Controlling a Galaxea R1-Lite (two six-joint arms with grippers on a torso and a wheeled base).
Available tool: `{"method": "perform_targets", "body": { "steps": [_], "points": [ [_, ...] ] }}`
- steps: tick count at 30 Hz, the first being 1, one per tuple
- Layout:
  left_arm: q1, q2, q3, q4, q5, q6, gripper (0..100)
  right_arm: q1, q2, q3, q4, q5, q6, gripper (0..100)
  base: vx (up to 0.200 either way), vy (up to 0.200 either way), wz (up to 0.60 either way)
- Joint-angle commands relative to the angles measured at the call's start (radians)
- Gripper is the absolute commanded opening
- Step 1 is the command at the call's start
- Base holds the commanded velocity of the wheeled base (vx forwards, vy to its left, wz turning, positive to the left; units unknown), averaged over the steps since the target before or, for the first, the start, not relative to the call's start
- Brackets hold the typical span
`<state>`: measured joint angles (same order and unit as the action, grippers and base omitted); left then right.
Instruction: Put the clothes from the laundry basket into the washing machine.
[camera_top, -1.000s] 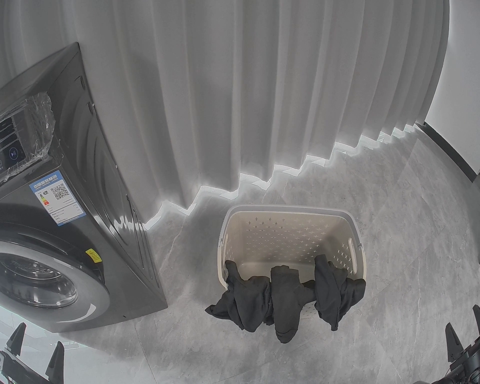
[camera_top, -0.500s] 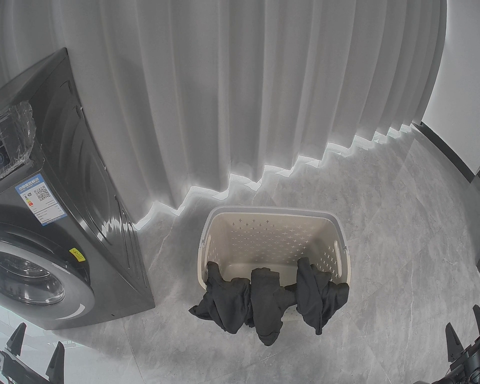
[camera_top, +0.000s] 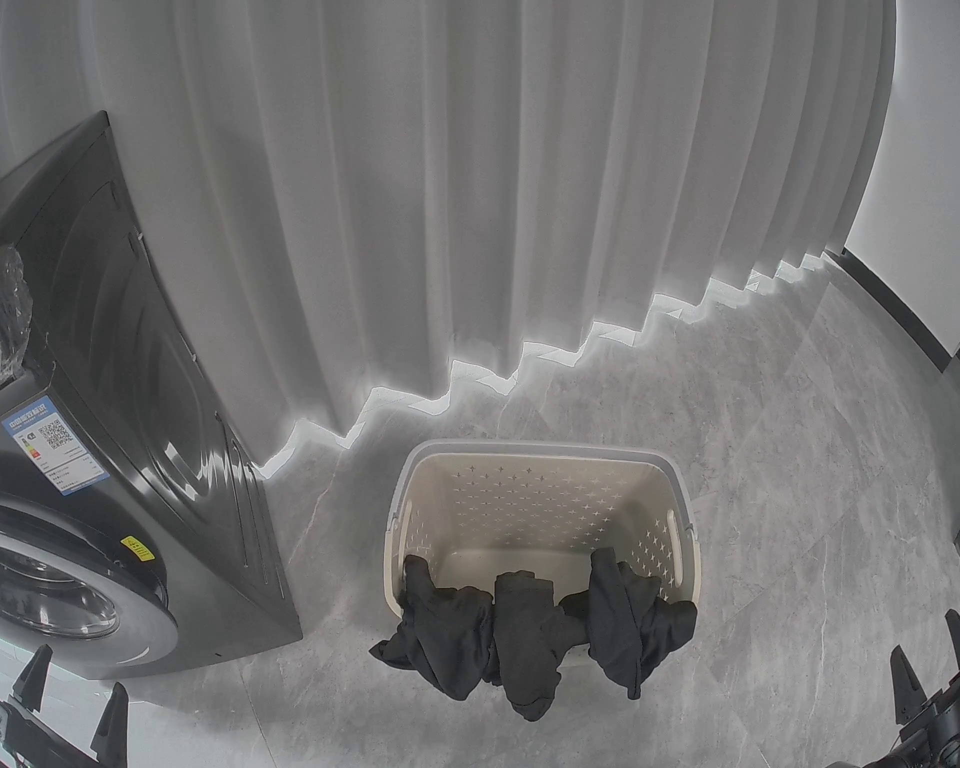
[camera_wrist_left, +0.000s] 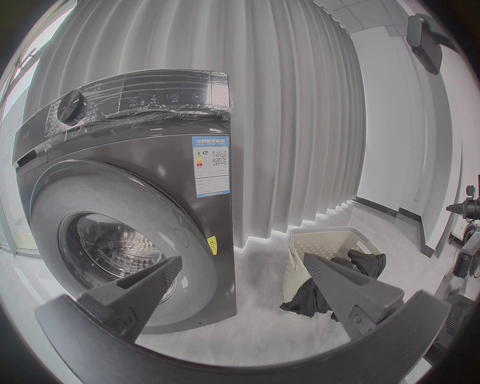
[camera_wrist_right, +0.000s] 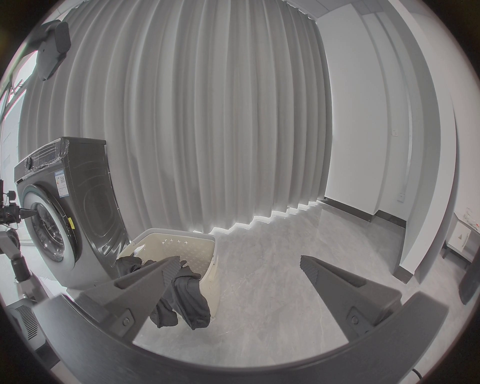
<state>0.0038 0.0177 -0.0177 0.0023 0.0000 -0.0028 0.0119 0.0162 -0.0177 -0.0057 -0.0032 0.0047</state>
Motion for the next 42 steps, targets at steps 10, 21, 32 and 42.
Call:
{"method": "perform_targets", "body": {
  "steps": [10, 21, 32, 42],
  "points": [
    [0.001, -0.018, 0.018, 0.001, 0.000, 0.000, 100, 0.000, -0.016, 0.018, 0.000, -0.001, 0.000, 100, 0.040, 0.000, 0.00],
    [0.001, -0.018, 0.018, 0.001, 0.000, 0.001, 100, 0.000, -0.016, 0.018, 0.000, 0.000, 0.000, 100, 0.073, 0.000, 0.00],
    [0.001, -0.018, 0.018, 0.001, 0.000, 0.001, 100, 0.000, -0.016, 0.018, 0.000, -0.001, 0.000, 100, 0.000, 0.000, 0.00],
    [0.001, -0.018, 0.016, 0.001, 0.000, 0.001, 100, 0.000, -0.016, 0.018, 0.000, -0.001, 0.000, 100, 0.000, 0.000, 0.00]
  ]
}}
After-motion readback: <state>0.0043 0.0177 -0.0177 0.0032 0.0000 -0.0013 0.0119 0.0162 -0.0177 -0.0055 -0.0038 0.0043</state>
